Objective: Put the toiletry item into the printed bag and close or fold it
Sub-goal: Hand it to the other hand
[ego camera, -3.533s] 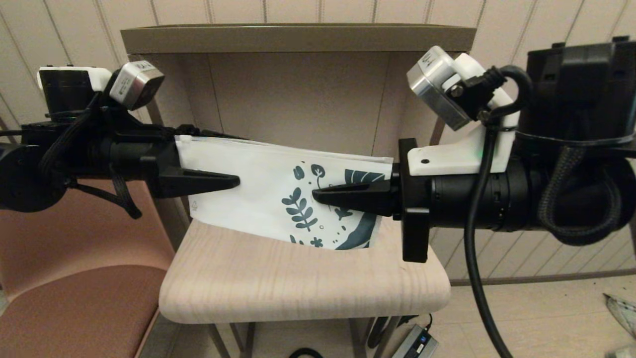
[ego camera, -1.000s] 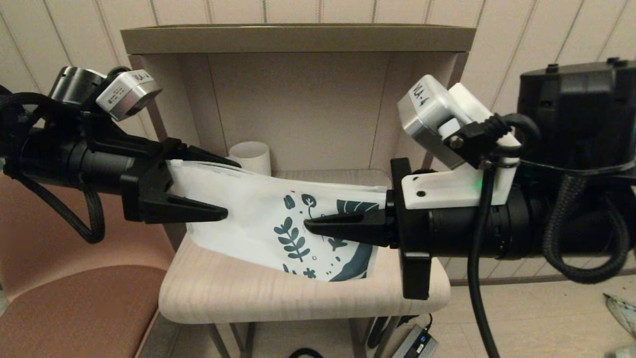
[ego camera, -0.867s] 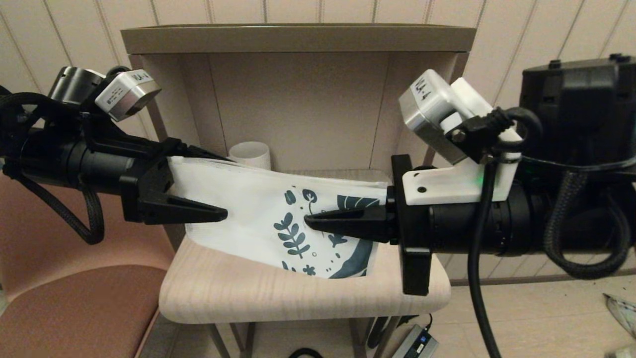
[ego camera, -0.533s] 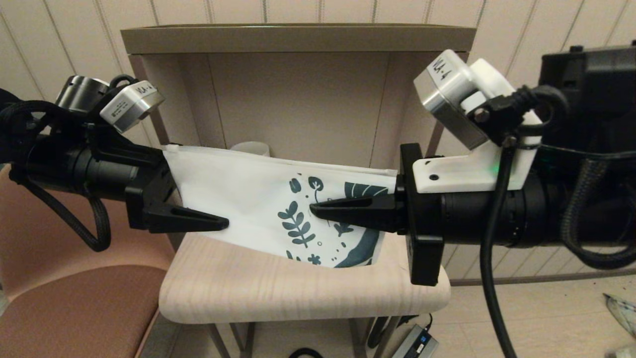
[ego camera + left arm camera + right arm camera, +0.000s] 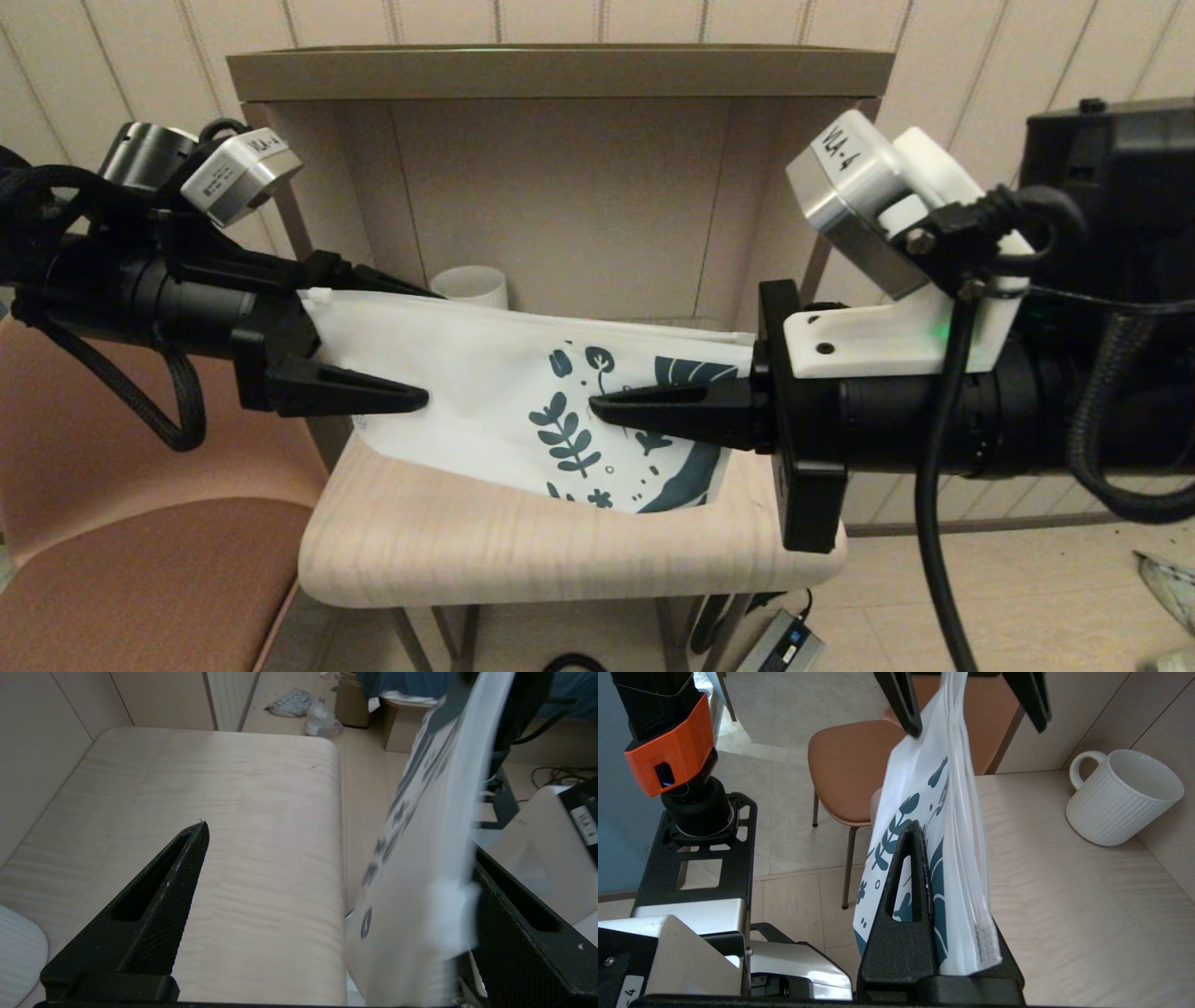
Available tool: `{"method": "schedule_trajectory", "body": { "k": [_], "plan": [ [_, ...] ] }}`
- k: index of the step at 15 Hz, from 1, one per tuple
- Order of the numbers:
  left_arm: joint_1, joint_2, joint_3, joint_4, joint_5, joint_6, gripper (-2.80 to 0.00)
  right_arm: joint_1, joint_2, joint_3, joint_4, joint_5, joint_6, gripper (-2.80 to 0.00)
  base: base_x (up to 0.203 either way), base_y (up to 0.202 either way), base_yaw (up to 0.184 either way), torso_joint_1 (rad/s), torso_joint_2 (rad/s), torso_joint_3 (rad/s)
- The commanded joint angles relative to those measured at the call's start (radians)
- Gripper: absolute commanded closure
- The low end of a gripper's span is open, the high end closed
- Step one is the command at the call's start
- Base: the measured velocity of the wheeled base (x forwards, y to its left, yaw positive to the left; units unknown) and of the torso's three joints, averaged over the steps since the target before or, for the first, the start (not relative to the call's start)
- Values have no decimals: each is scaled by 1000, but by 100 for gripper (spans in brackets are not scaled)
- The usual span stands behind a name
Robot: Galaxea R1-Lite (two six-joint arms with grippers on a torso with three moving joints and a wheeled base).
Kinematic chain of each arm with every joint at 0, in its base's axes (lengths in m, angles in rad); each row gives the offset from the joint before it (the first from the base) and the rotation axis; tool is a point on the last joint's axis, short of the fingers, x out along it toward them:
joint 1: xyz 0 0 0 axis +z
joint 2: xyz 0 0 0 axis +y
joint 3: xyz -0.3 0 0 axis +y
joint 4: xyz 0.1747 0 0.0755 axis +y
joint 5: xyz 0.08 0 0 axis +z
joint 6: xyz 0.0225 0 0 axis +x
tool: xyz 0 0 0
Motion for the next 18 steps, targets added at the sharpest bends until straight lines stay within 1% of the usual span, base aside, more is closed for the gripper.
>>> {"method": "schedule_trajectory", "body": {
  "k": [1,4,5,16,18],
  "plan": [
    [-1,5,-39,30,-6,5,-280,1,2,0,-3,2,-3,0,0,0,0,0,0,0],
    [-1,7,-33,31,-6,7,-280,1,1,0,-3,3,-3,0,0,0,0,0,0,0],
    [-1,5,-31,31,-6,7,0,1,1,0,-3,2,-3,0,0,0,0,0,0,0],
    [-1,3,-11,29,-10,16,0,2,5,3,-5,2,-3,0,0,0,0,0,0,0],
    [-1,-3,15,26,-13,32,0,2,7,8,-9,-1,-1,0,0,0,0,0,0,0]
  ]
}}
